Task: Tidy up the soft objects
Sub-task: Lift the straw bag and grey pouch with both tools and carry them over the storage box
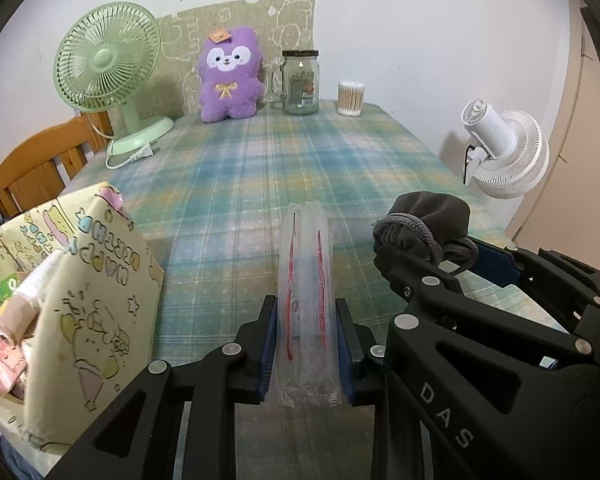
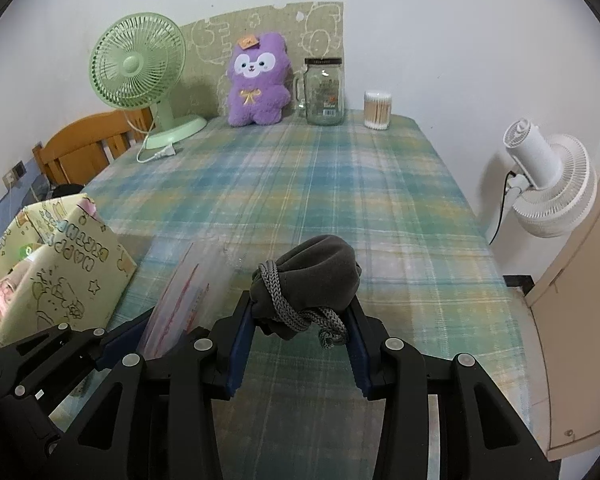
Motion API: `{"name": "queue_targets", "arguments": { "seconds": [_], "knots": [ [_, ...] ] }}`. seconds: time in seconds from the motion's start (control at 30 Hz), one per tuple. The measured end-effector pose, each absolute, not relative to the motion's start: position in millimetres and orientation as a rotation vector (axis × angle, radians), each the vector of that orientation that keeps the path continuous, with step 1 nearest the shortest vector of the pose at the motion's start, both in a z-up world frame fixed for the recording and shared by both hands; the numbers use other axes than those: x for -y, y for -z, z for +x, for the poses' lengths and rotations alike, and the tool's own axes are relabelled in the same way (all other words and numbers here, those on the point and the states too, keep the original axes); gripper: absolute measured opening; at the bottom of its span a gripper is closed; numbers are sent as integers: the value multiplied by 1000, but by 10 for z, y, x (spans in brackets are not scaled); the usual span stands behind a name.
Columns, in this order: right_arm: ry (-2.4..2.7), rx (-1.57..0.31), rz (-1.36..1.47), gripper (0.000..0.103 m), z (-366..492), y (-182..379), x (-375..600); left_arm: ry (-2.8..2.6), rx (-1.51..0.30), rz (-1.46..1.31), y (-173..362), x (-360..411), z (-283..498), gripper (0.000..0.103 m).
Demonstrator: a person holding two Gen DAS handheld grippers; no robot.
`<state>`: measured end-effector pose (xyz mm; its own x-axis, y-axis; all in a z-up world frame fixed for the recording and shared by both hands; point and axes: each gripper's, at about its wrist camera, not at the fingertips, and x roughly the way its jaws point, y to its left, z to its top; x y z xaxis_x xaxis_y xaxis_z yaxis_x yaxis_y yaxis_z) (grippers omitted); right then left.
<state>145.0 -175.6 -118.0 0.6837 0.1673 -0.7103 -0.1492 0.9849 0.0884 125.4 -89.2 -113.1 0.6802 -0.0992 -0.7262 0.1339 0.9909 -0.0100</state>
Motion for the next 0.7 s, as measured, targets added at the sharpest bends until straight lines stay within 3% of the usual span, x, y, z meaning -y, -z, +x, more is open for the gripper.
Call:
{"name": "queue_targets", "arguments": {
  "seconds": [0.7],
  "knots": [
    [-121, -677, 55, 45, 956, 560, 1838, 162, -665, 61, 555, 940, 850, 26]
  ]
}}
